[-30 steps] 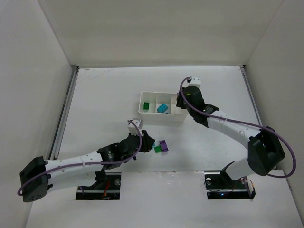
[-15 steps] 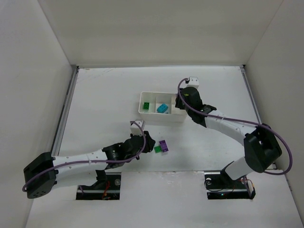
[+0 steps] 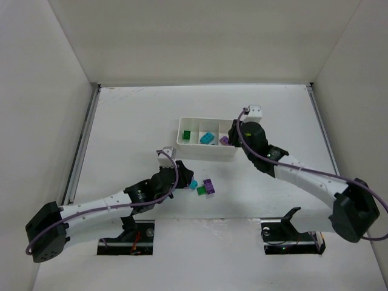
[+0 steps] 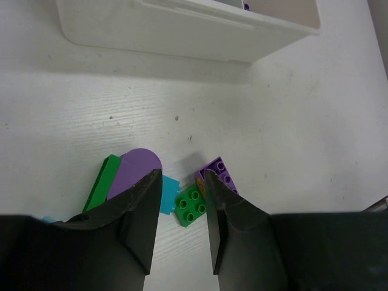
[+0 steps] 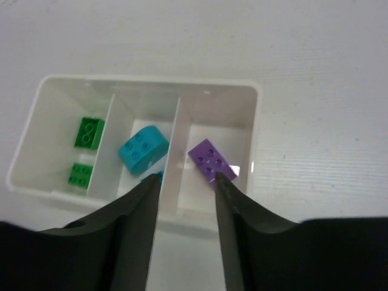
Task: Sort the legos into containers by color
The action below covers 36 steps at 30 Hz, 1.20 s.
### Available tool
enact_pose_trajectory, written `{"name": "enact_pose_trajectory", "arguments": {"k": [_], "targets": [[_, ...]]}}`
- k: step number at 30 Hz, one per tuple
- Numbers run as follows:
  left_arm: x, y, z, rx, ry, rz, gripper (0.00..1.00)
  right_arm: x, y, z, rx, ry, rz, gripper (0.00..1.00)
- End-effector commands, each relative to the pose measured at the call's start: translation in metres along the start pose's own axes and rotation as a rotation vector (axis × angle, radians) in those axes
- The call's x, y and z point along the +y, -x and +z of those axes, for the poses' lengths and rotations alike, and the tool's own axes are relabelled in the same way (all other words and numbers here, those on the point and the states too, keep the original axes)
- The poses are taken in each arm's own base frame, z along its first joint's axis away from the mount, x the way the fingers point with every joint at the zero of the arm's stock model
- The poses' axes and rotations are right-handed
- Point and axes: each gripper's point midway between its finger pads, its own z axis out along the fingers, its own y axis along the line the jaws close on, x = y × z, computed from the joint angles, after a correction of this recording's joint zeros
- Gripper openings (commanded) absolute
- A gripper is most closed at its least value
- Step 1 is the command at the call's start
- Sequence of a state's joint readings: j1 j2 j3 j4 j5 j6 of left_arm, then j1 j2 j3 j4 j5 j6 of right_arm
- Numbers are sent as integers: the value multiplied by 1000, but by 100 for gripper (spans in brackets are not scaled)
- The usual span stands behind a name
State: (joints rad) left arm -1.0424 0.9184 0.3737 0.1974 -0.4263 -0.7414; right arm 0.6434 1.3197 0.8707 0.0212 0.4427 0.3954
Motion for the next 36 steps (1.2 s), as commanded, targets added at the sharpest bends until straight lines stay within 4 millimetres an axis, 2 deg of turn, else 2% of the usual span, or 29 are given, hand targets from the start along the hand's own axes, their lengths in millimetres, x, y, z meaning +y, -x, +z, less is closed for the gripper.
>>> {"name": "enact_pose_trajectory", "arguments": {"k": [1,3,5,8,9,14,21,24,31,36], "targets": [[2,14,-4,-46,-7,-34,32,35,-15,-39,-19,149,-15,44],[3,17,-6,-49,-10,-41,32,61,-55,-69,59,283,-80,42],[7,16,-7,-48,-6,-45,32,80,-90,-95,136,376,-126,46],[8,12,-6,-11,0,-42,32,95,-132,-123,246,436,-155,68],[7,10,-6,1,4,-33,32,98,-145,-129,277,443,-165,72],[6,9,-8,4,4,-34,32,99,-180,-128,350,409,-179,71],[4,8,-13,8,-5,-47,32,98,-201,-109,358,348,-244,63],[3,8,-15,4,-5,-43,32,97,-203,-101,344,324,-258,59],[1,3,-17,20,-7,-28,33,92,-199,-94,308,280,-252,36],[-4,1,-20,31,-28,-23,39,87,-182,-104,282,292,-232,32]]}}
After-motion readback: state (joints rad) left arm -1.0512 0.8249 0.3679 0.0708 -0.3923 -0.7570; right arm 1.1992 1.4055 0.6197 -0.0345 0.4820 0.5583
